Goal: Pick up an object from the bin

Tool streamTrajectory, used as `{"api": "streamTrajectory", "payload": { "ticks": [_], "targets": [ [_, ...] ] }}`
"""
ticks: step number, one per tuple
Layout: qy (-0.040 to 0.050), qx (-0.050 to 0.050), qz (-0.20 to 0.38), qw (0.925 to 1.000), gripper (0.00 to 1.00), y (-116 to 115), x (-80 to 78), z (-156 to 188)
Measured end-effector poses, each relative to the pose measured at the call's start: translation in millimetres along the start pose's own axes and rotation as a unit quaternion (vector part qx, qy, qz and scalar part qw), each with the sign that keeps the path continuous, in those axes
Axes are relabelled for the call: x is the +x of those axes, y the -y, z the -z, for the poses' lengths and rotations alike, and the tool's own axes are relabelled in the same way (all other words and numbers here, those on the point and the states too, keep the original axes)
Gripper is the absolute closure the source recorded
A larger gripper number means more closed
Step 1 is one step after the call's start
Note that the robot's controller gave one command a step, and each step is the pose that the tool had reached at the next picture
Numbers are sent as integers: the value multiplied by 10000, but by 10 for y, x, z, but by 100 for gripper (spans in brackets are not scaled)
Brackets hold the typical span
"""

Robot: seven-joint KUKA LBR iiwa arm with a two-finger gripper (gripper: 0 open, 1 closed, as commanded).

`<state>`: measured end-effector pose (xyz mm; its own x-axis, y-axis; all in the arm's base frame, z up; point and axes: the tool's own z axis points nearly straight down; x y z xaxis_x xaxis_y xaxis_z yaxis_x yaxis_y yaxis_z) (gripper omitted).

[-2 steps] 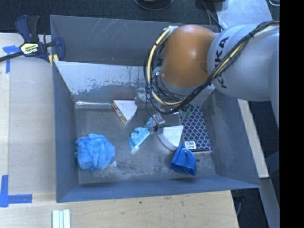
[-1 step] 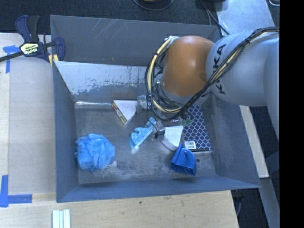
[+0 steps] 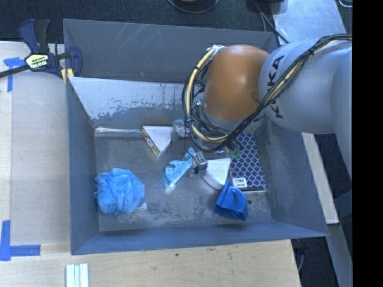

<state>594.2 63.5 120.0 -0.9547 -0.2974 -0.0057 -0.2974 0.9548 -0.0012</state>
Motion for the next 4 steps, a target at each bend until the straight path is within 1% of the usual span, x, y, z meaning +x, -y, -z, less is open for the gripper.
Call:
{"api": "streamTrajectory", "payload": {
  "ticks": [1,2,3,4],
  "targets": [
    [27,0,1270,9919,100,46,216,-481],
    [27,-1,1267,9919,100,46,216,-481],
    [69,11,1126,9936,100,24,62,82],
    [61,11,1195,9928,100,74,243,558]
  ]
}}
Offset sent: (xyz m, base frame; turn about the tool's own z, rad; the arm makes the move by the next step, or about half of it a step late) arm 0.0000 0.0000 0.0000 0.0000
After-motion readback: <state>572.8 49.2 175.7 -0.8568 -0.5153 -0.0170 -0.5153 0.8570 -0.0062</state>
